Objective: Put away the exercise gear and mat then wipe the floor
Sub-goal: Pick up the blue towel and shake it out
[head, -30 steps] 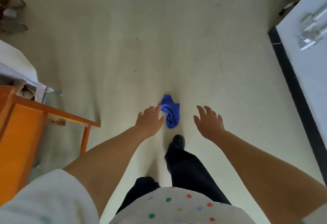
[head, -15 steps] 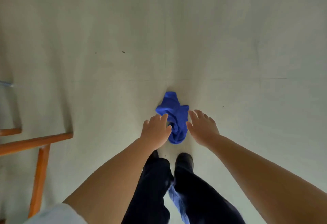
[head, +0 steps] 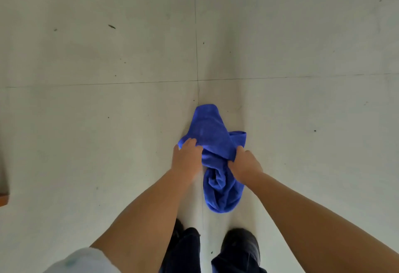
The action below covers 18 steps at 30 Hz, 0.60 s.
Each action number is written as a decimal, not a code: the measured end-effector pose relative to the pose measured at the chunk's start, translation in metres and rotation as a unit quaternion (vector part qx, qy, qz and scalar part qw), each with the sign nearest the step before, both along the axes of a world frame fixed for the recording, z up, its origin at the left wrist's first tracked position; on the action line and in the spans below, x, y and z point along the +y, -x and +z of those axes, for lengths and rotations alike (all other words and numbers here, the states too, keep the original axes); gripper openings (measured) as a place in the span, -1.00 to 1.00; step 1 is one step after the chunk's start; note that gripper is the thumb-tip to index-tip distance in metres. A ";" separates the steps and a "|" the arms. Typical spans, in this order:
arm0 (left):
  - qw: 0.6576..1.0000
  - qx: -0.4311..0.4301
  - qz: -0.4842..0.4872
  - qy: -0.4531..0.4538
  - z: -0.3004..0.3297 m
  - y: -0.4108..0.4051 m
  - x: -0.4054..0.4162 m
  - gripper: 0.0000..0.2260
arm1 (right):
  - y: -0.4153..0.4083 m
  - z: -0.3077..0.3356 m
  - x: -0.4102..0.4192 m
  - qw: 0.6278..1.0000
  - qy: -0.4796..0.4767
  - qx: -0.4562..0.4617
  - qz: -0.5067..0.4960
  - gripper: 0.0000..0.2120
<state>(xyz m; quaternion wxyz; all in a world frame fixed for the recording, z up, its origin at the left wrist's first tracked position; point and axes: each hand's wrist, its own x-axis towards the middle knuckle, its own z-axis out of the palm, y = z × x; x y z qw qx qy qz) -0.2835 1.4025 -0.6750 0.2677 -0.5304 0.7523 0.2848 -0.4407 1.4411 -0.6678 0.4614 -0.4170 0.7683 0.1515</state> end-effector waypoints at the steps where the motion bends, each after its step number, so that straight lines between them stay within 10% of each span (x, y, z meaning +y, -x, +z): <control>1: 1.000 0.005 0.008 -0.002 0.008 -0.001 0.001 -0.73 | 0.001 0.008 0.001 1.000 0.011 -0.007 -0.017 -0.77; 10: 0.981 0.143 0.105 -0.073 0.182 0.020 0.033 -0.51 | 0.006 0.197 0.029 0.981 0.114 -0.133 -0.087 -0.85; 18: 0.980 0.192 -0.031 -0.039 0.420 0.030 0.008 -0.46 | 0.028 0.425 0.028 0.976 0.160 -0.123 -0.084 -0.83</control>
